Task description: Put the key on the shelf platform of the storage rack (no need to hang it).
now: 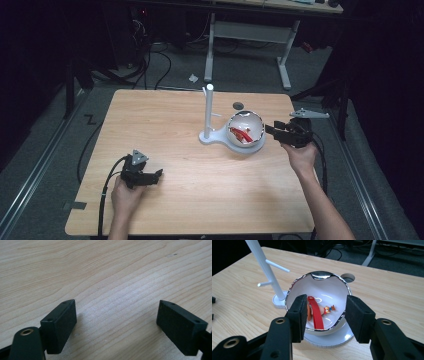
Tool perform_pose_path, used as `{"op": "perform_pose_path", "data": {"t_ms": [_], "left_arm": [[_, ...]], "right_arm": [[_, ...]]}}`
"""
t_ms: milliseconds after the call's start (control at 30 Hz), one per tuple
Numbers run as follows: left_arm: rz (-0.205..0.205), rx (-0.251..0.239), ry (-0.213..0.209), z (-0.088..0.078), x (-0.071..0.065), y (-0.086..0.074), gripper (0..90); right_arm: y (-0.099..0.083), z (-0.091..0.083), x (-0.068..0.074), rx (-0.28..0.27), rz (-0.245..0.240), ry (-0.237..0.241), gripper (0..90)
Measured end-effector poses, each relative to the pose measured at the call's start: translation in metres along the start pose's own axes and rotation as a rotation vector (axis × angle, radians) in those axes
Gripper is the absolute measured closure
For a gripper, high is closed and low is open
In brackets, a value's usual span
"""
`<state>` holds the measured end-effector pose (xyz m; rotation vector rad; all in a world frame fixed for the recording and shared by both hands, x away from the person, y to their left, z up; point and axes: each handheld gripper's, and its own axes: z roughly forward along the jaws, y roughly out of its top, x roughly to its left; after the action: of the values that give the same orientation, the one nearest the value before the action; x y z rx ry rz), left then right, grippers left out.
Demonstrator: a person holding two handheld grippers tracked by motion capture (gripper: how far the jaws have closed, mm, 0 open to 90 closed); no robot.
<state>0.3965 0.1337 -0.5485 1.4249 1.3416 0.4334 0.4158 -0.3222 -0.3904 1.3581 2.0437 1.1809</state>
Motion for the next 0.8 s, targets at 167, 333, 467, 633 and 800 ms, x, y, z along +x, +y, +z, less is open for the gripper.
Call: {"op": "perform_pose_path", "data": {"t_ms": [167,333,467,633,800], "left_arm": [[0.000,0.000,0.000,0.000,0.000,0.000,16.7],[0.000,0.000,0.000,0.000,0.000,0.000,16.7],[0.000,0.000,0.000,0.000,0.000,0.000,16.7],[0.000,0.000,0.000,0.000,0.000,0.000,16.7],[0.000,0.000,0.000,0.000,0.000,0.000,16.7]], "right_arm": [[0.000,-0.008,0.002,-0.014,-0.015,0.002,52.4],[-0.003,-0.013,-0.001,-0.009,-0.009,-0.005,52.0],[-0.004,-0.018,0.001,-0.013,-0.013,-0.002,51.4],[-0.004,-0.027,0.006,-0.036,-0.010,0.039,50.9],[-0.005,-0.036,0.013,-0.048,-0.016,0.063,50.9]]}}
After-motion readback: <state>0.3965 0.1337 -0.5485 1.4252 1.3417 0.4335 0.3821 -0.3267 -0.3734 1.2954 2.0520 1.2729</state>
